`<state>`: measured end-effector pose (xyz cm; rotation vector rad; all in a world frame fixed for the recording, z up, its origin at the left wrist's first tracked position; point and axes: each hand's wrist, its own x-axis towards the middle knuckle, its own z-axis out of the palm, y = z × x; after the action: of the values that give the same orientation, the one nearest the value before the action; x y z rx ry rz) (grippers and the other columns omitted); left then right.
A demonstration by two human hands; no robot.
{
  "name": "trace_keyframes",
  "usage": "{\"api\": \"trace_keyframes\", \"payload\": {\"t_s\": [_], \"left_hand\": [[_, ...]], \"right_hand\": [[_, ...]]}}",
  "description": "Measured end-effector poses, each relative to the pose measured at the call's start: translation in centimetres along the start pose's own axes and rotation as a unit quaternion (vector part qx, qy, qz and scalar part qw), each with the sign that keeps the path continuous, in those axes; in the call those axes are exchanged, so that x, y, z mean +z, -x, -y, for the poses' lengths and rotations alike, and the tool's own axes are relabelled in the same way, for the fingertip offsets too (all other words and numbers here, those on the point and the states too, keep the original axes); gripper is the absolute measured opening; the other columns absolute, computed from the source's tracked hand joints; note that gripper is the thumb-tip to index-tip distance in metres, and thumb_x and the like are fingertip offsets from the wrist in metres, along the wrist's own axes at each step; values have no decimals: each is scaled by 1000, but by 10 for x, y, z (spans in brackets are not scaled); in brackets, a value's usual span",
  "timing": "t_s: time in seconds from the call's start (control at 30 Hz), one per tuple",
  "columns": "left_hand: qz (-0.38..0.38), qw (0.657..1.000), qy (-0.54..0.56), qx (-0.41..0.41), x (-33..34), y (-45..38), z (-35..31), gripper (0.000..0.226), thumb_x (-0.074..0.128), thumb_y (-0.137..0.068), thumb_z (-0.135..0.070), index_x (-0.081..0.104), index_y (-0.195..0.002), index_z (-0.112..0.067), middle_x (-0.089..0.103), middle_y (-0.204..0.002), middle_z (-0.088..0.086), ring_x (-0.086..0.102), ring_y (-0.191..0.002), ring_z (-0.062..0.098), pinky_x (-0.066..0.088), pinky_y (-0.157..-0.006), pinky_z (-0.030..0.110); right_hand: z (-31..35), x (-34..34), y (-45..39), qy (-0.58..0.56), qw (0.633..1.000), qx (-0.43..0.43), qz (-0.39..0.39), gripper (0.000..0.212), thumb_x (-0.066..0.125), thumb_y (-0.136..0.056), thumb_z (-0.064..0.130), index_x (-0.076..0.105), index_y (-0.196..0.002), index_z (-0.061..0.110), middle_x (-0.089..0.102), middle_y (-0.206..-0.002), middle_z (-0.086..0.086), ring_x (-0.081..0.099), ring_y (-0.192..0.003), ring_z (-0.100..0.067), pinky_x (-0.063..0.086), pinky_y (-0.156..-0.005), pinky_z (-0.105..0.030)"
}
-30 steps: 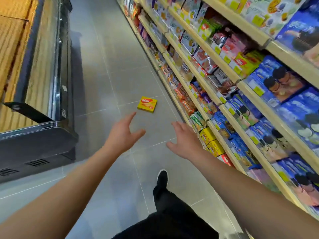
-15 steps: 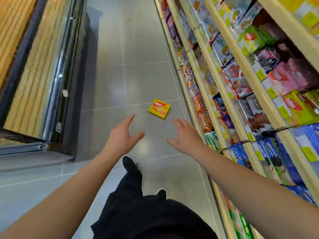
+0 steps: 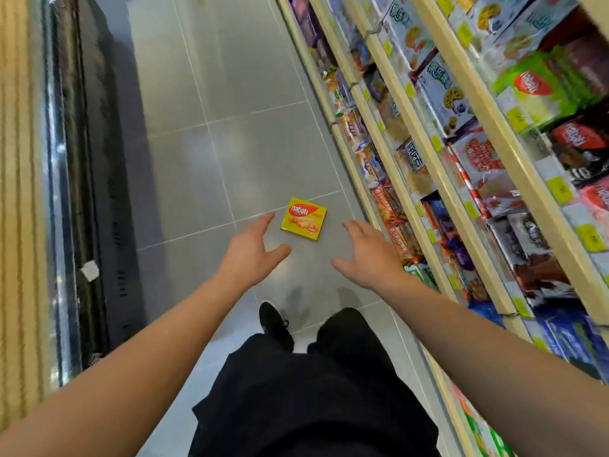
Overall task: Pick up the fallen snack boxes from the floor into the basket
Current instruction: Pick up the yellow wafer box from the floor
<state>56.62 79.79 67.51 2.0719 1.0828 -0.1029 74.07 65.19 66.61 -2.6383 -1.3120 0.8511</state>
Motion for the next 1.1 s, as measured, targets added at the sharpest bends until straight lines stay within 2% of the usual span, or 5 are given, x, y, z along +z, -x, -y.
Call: {"api": "trace_keyframes", "payload": {"t_s": [0.27, 0.43, 0.63, 0.8, 1.1], "left_hand": [[62, 998, -23, -22, -5, -133, -25, 73, 65, -86, -38, 30, -149, -22, 41, -149, 2, 41, -134, 23, 33, -107, 34], [80, 995, -33, -53, 11, -211, -29, 73, 65, -86, -37, 31, -148, -21, 43, -148, 2, 43, -133, 23, 35, -105, 34], [131, 988, -64, -50, 46, -318, -10, 72, 67, -85, -33, 34, -147, -18, 45, -146, 6, 44, -132, 26, 35, -107, 35], [182, 979, -76, -54, 105, -401, 48, 73, 71, -82, -31, 36, -146, -19, 48, -142, 9, 44, -131, 25, 33, -104, 29], [299, 941, -142, -69, 266, -533, 208, 75, 67, -83, -38, 31, -147, -23, 43, -147, 5, 43, -132, 25, 35, -104, 34]], "right_hand": [[-35, -13, -114, -76, 994, 73, 41, 74, 66, -81, 46, 38, -142, 14, 44, -141, -8, 43, -129, -31, 40, -106, -42], [-55, -5, -208, -140, 984, 86, 63, 61, 62, -88, 41, 43, -139, 14, 46, -138, -9, 44, -127, -28, 33, -102, -34], [-78, 25, -309, -176, 970, 117, 120, 72, 64, -77, 45, 43, -139, 15, 48, -136, -9, 48, -125, -32, 43, -102, -45], [-105, 92, -379, -187, 959, 169, 133, 77, 68, -78, 42, 40, -144, 14, 45, -142, -9, 46, -129, -30, 41, -104, -39], [-161, 304, -505, -238, 915, 289, 149, 68, 70, -79, 40, 45, -138, 16, 50, -137, -11, 46, -128, -30, 38, -105, -38]]}}
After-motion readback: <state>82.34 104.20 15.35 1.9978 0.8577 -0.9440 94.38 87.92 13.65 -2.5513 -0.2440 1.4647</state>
